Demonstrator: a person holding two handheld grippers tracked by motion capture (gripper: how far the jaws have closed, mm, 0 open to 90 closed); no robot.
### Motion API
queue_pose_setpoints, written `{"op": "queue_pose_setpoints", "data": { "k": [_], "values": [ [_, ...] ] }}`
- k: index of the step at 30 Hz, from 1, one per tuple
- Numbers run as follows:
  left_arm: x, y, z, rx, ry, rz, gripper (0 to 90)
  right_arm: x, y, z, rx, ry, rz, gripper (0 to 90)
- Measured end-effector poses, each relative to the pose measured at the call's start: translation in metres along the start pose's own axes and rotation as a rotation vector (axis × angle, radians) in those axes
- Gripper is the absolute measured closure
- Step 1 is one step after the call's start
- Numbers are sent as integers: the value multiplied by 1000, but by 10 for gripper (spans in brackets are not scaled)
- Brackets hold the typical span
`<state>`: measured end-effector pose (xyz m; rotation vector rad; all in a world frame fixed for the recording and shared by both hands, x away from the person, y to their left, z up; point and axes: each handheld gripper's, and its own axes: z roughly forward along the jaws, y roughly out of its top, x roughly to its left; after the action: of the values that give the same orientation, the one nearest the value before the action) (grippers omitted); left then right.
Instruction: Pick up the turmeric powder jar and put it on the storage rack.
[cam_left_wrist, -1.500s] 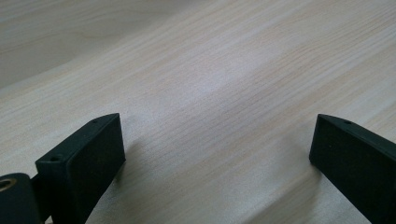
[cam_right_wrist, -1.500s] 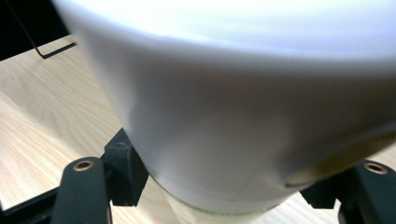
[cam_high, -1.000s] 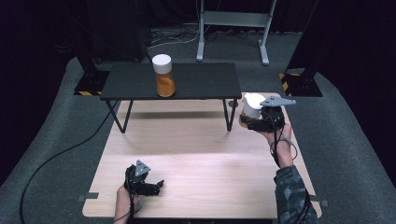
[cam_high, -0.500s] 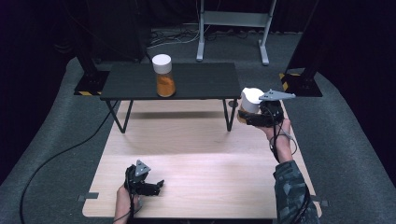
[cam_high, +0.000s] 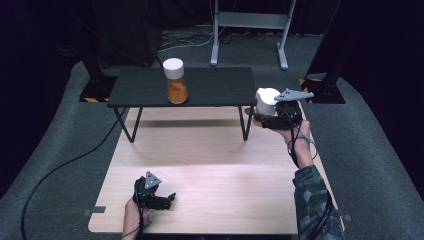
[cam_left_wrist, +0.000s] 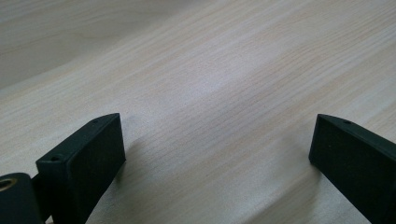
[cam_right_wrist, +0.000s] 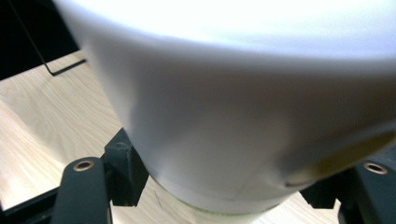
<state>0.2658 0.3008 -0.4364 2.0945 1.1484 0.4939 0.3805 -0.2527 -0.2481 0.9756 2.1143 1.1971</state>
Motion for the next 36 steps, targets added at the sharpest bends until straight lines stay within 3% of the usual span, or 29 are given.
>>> {"op": "queue_pose_setpoints", "data": {
  "k": [36],
  "values": [
    [0, 0, 0, -1, -3, 2, 31, -5, 41, 7, -24, -4, -18, 296]
  ]
}}
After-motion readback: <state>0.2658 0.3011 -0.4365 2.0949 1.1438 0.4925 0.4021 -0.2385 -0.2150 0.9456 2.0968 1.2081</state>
